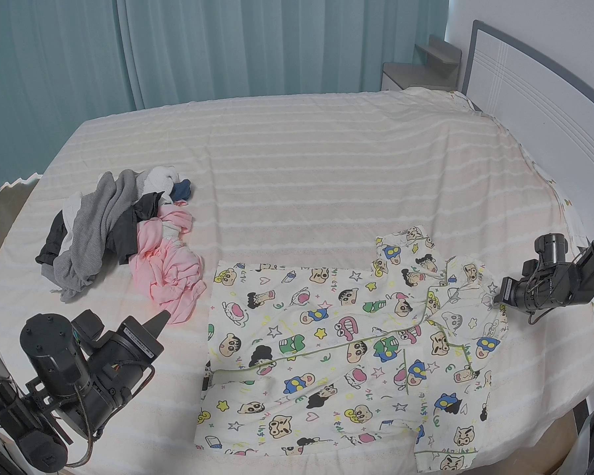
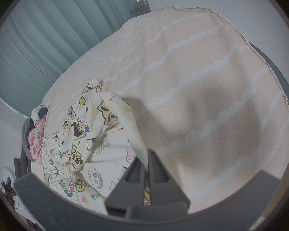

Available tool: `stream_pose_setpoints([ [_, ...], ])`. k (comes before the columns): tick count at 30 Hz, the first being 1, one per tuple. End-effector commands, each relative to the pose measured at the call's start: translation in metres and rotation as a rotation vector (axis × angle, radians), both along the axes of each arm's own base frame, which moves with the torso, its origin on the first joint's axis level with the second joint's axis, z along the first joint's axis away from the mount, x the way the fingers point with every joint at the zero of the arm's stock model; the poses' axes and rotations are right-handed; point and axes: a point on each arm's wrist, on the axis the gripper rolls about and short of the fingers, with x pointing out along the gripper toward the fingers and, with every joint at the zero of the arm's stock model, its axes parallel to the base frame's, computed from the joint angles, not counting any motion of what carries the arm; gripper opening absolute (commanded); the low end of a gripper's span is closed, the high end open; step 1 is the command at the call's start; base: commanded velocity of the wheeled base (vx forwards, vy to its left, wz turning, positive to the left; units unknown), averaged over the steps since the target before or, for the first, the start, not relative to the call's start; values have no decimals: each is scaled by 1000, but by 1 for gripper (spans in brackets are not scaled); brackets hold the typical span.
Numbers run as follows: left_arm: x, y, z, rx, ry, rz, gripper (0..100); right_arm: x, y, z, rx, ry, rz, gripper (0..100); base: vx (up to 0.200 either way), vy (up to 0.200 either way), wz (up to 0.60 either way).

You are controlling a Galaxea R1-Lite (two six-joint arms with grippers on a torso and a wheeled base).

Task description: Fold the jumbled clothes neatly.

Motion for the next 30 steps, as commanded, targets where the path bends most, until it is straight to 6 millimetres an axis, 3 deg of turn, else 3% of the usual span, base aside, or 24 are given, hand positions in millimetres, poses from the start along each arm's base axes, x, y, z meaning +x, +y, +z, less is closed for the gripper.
stream_pose_setpoints([
  [1, -1, 1, 0, -3, -4, 0, 0, -1, -2, 3, -4, -6, -6, 0, 0, 0, 0],
  [7, 0, 0, -3, 4, 8, 2, 0, -2, -7, 0, -31, 2, -10, 0, 0, 0, 0],
  [8, 0, 0, -4, 5, 10, 2, 0, -2, -10, 1, -34, -3, -13, 100, 0, 0, 0],
  [15, 2, -1, -6, 8, 19, 0, 0, -7, -16, -5, -27, 20, -33, 100, 0, 0, 0],
  [19, 3, -2, -7, 8, 25, -1, 0, -14, -16, 6, -16, -24, -50, 100, 0, 0, 0],
  [25, 2, -8, -14, -7, 68, -24, 0, -58, -4, 10, 45, -3, 1, 100, 0, 0, 0],
  [30, 3, -13, -24, -23, 119, -34, 0, -101, 8, 1, 76, 26, 52, 100, 0, 0, 0],
])
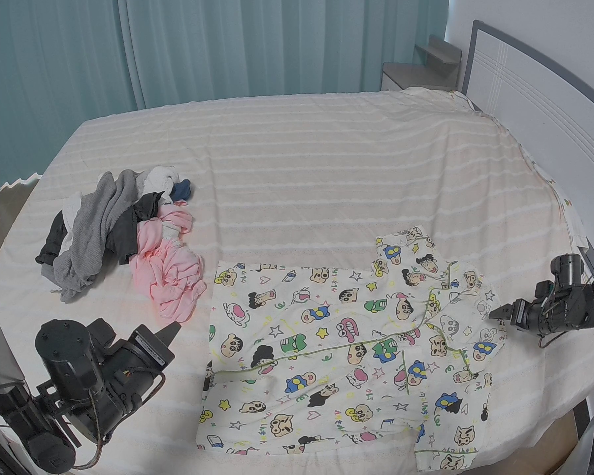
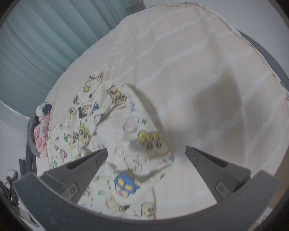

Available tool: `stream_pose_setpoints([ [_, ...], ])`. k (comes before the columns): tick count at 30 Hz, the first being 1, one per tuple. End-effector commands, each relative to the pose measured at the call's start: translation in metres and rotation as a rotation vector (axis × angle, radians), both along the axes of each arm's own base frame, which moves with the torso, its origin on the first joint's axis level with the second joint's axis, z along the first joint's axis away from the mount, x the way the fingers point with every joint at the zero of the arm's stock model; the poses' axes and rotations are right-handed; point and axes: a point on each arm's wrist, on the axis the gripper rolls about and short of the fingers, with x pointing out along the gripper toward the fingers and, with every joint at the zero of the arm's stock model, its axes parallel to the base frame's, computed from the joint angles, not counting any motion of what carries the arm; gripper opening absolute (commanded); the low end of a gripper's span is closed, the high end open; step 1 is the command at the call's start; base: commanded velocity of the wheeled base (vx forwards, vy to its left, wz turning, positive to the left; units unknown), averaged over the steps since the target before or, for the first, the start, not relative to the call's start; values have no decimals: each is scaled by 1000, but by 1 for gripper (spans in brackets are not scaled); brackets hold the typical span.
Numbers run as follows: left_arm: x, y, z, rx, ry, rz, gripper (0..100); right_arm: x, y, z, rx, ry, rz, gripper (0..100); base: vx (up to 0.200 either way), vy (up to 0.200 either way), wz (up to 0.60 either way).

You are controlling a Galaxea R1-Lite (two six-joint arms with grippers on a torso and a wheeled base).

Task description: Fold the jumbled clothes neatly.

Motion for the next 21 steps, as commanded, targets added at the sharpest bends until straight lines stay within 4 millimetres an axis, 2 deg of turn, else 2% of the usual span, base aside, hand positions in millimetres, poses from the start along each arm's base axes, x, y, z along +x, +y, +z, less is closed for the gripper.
stream_pose_setpoints([
  [1, 0, -7, -13, -7, 58, -20, 0, -52, 14, 5, 29, -6, 57, 100, -200, 0, 0],
  [5, 1, -8, -16, -17, 75, -19, 0, -76, 22, -5, 57, 22, 120, 100, -200, 0, 0],
  [11, 1, -11, -23, -7, 109, -25, 0, -93, 28, -16, 57, 78, 184, 100, -200, 0, 0],
  [15, 1, -12, -25, -13, 121, -25, 0, -98, 34, -20, 92, 102, 223, 100, -200, 0, 0],
  [21, 1, -12, -30, -7, 147, -23, 0, -95, 49, -38, 109, 179, 291, 100, -200, 0, 0],
])
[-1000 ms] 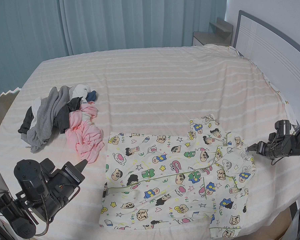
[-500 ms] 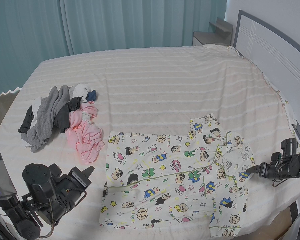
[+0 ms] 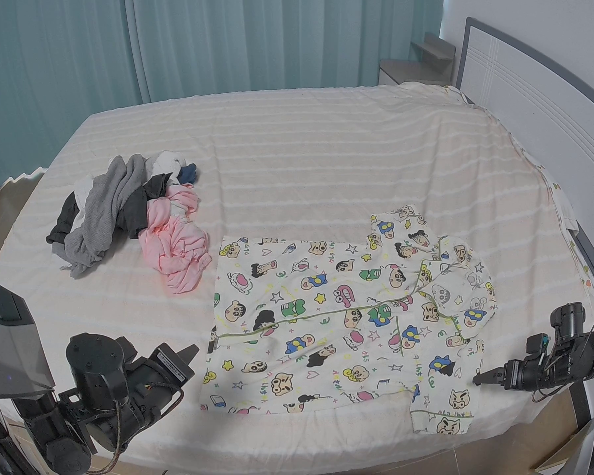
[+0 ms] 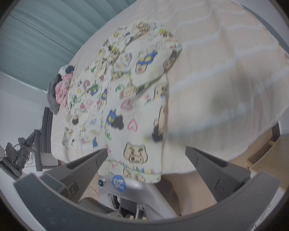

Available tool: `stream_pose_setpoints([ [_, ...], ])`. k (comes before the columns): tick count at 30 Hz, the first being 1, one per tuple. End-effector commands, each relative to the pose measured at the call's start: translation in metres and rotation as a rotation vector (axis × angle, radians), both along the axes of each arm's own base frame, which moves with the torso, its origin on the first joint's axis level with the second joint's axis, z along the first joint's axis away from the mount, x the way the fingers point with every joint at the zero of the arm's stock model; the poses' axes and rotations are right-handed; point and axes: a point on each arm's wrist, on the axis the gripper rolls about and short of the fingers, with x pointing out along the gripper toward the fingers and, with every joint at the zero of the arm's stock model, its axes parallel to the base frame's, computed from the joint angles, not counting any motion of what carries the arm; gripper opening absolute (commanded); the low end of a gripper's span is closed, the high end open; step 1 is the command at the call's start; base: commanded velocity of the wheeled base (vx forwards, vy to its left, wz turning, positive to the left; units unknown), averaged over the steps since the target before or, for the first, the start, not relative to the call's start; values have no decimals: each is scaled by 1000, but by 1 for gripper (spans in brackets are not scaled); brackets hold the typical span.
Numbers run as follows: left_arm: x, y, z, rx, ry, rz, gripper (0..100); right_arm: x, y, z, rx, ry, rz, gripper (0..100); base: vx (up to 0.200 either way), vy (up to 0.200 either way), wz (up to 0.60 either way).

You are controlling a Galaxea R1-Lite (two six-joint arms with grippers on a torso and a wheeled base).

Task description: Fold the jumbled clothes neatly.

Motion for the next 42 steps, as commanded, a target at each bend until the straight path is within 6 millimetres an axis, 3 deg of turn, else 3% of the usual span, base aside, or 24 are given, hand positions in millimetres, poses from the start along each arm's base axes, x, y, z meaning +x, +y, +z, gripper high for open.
stream_pose_setpoints([
  [1, -1, 0, -6, 14, 24, -1, 0, 1, 12, -16, 8, 69, 54, 100, -200, 0, 0],
  [11, 0, 0, -11, 28, 43, 0, 0, 18, 20, -51, -38, 17, 57, 100, -40, 0, 0],
  [20, 0, 0, -13, 31, 50, 1, 0, 28, 44, -52, 25, -14, 60, 100, 0, 0, 0],
  [37, 0, 0, -14, 33, 53, 2, 0, 40, 51, -58, 30, -73, 76, 100, 0, 0, 0],
  [38, 0, 0, -14, 33, 53, 2, 0, 40, 51, -58, 30, -73, 76, 0, 0, 0, 0],
  [42, 1, 0, -14, 34, 54, 4, 0, 41, 53, -59, 32, -68, 69, 0, 0, 0, 0],
])
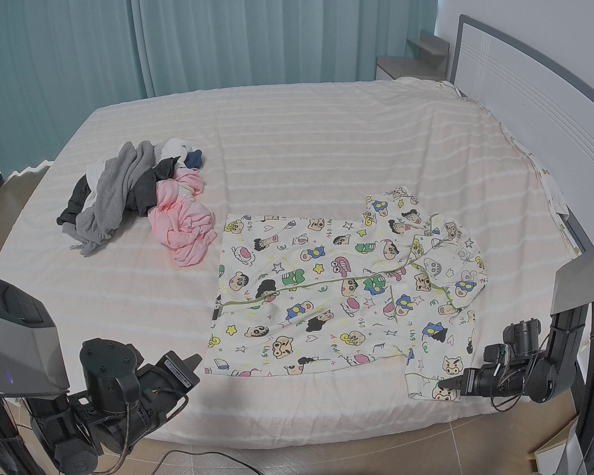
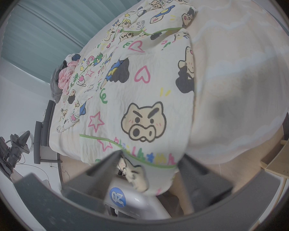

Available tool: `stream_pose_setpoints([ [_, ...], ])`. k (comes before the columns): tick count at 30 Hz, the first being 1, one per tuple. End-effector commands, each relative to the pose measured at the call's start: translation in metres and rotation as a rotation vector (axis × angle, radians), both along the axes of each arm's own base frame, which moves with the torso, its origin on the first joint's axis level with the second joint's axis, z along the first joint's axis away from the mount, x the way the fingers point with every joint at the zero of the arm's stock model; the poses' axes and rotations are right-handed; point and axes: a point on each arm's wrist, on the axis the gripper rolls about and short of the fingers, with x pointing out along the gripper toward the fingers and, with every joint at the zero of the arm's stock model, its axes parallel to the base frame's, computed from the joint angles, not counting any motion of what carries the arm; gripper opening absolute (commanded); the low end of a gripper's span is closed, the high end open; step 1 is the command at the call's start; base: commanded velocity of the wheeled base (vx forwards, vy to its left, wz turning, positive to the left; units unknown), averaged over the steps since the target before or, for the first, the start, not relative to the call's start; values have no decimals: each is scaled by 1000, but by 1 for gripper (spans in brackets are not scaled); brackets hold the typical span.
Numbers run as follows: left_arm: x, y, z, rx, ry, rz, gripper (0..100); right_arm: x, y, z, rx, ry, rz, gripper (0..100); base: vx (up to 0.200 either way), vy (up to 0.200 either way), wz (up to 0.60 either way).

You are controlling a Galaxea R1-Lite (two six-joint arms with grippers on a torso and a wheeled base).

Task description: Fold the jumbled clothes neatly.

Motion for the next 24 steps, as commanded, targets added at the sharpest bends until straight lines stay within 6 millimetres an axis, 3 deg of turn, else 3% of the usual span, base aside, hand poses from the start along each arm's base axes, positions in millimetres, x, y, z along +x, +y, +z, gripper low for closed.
stream_pose_setpoints([
  [1, -2, 1, -1, 2, 0, 1, 0, 0, 3, 0, 6, 2, 4, 0, 0, 0, 0],
  [8, -2, 1, 0, 6, -3, 4, 0, -4, -1, 6, 4, -4, -11, 0, 0, 0, 0],
  [19, -1, 1, -4, 25, 7, 9, 0, -36, -7, 14, -47, 40, 23, 0, 0, 0, 0],
  [24, -5, -7, -16, 93, 43, -48, 0, -44, -17, 13, -94, 40, 44, 0, 0, 0, 0],
])
